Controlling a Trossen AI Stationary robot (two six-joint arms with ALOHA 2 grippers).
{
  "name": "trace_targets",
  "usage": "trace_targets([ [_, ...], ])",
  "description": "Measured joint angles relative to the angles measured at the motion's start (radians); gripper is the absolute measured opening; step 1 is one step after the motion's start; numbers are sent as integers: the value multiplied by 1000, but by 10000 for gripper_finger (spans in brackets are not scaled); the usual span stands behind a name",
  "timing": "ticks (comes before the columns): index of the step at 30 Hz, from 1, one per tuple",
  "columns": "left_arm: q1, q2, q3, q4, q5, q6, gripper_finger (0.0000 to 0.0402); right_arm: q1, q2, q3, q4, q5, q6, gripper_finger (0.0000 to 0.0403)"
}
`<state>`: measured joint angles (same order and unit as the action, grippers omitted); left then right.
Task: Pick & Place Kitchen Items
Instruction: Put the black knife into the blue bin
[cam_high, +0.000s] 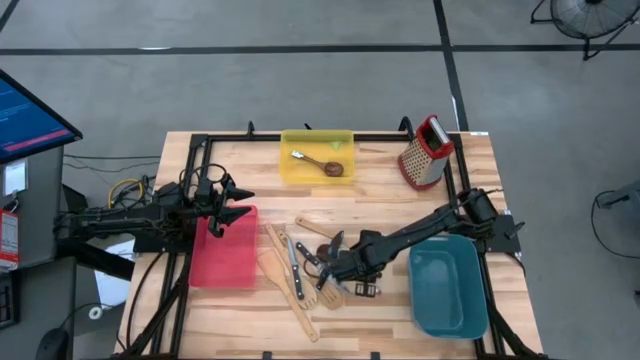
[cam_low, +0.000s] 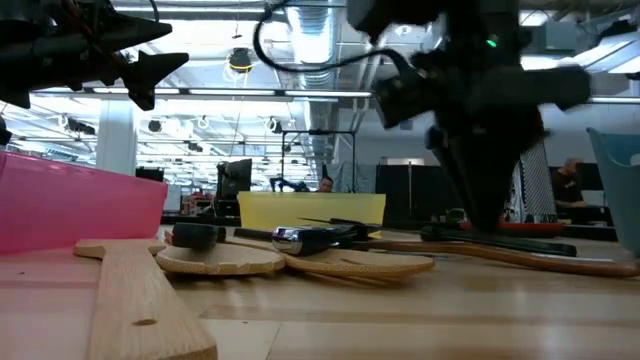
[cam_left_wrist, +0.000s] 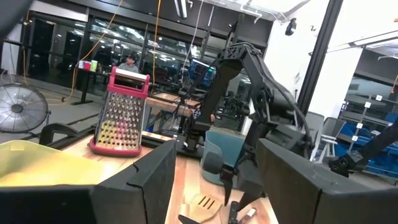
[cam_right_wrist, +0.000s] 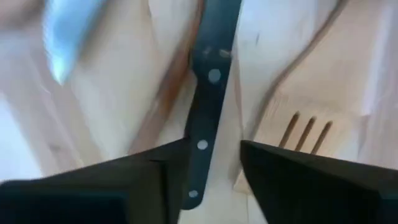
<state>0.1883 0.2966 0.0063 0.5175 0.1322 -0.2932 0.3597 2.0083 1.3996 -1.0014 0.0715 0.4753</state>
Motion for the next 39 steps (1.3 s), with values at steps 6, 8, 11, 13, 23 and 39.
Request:
trace_targets([
  [6,0,0,0,-1,0,0,209,6,5,-55,79,3,-34,220],
  [8,0,0,0,0,0,0,209,6,-3,-53,83,0,-51,221],
  [11,0,0,0,0,0,0,209,2,2,-55,99,-18,-63,213],
  [13,0,0,0,0,0,0,208,-1,1,-61,123,-20,-67,203],
  [23,0,0,0,0,0,0,208,-5,-6,-106,181,-26,-8,75],
  [39,0,0,0,0,0,0,208,-9,-97,-55,103,79,25,75],
])
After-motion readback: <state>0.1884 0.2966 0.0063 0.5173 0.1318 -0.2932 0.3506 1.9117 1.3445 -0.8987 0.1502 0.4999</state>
